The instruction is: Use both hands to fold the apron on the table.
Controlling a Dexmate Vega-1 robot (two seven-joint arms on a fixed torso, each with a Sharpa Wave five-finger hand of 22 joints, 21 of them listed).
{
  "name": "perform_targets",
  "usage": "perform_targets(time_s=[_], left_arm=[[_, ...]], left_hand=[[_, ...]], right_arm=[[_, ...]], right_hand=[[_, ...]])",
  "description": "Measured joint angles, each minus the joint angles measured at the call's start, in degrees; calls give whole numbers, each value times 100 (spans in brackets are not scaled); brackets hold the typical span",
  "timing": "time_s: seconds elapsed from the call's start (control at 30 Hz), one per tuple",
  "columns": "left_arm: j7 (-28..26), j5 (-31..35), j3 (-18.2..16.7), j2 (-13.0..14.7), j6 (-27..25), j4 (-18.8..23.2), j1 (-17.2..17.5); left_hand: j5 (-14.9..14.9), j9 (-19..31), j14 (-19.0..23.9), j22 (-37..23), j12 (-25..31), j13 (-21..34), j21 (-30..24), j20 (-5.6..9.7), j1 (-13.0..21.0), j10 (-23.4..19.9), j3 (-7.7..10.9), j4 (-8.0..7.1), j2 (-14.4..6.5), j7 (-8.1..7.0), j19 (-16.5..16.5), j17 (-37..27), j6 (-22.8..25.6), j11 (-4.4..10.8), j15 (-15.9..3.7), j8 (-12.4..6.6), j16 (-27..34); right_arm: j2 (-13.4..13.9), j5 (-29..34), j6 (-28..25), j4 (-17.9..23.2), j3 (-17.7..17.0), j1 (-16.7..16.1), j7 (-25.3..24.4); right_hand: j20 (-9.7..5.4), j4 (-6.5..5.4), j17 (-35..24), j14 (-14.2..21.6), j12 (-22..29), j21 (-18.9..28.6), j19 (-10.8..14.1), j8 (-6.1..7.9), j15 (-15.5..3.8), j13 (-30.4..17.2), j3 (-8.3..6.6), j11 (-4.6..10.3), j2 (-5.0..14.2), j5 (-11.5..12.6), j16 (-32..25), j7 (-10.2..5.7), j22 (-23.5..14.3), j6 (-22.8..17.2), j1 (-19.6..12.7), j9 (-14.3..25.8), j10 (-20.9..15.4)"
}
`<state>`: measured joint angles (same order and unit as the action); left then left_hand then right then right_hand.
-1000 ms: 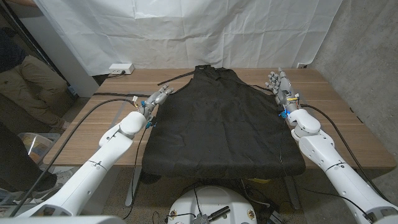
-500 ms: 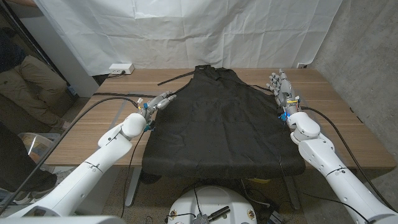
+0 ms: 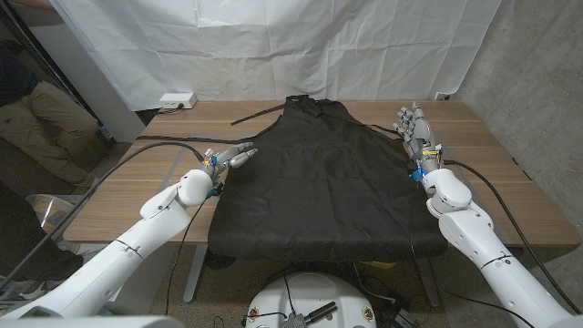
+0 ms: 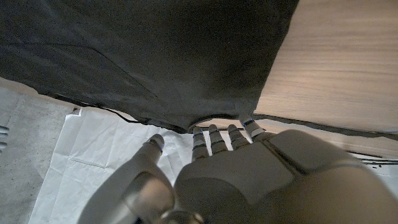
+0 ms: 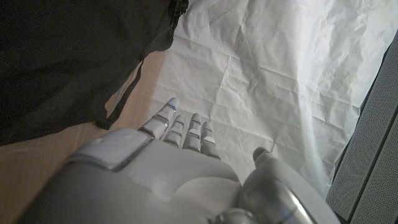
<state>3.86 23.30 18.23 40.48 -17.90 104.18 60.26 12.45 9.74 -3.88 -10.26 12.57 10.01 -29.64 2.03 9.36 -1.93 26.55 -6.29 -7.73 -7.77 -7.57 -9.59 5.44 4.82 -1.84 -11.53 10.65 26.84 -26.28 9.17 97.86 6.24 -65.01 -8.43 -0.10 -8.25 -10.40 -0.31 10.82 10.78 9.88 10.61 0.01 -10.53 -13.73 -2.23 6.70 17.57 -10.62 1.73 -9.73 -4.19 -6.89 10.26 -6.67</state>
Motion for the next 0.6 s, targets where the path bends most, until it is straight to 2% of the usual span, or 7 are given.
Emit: perform_targets(time_s=[0.4,0.5,0.57,0.6], left_arm=[[122,431,314,296,-335,189,-4],[122,431,426,366,-335,213,-60],[122,431,526,424,-335,224,-112],[122,431,539,430,-335,226,-119]], left_hand=[[-48,0,-79,0,-57,0,62,-1,91,87,74,79,-29,-49,-5,0,13,41,-27,36,-30],[-48,0,-147,0,-96,0,88,0,143,133,32,121,25,-125,-66,0,-1,66,-21,73,-68],[-81,0,-147,0,-106,0,105,0,143,138,19,133,28,-126,-66,0,-1,72,-21,82,-77],[-91,0,-147,0,-106,0,115,-2,177,150,19,134,65,-137,-67,0,-12,61,-20,82,-77]], right_arm=[[8,83,5,390,-183,-389,-188],[8,108,5,390,-183,-389,-234],[8,129,-5,390,-183,-389,-271],[2,139,-12,589,-279,-586,-287]], right_hand=[[0,-6,-1,0,0,0,0,0,0,0,-34,0,0,0,0,0,0,0,0,0,0],[0,4,0,0,0,0,0,0,0,0,-44,0,0,0,0,0,0,0,0,0,0],[0,4,0,0,0,0,0,0,0,0,-44,-11,0,0,0,0,0,0,0,0,-11],[0,4,0,0,0,0,0,0,0,0,-44,-11,0,0,0,0,0,0,0,0,-11]])
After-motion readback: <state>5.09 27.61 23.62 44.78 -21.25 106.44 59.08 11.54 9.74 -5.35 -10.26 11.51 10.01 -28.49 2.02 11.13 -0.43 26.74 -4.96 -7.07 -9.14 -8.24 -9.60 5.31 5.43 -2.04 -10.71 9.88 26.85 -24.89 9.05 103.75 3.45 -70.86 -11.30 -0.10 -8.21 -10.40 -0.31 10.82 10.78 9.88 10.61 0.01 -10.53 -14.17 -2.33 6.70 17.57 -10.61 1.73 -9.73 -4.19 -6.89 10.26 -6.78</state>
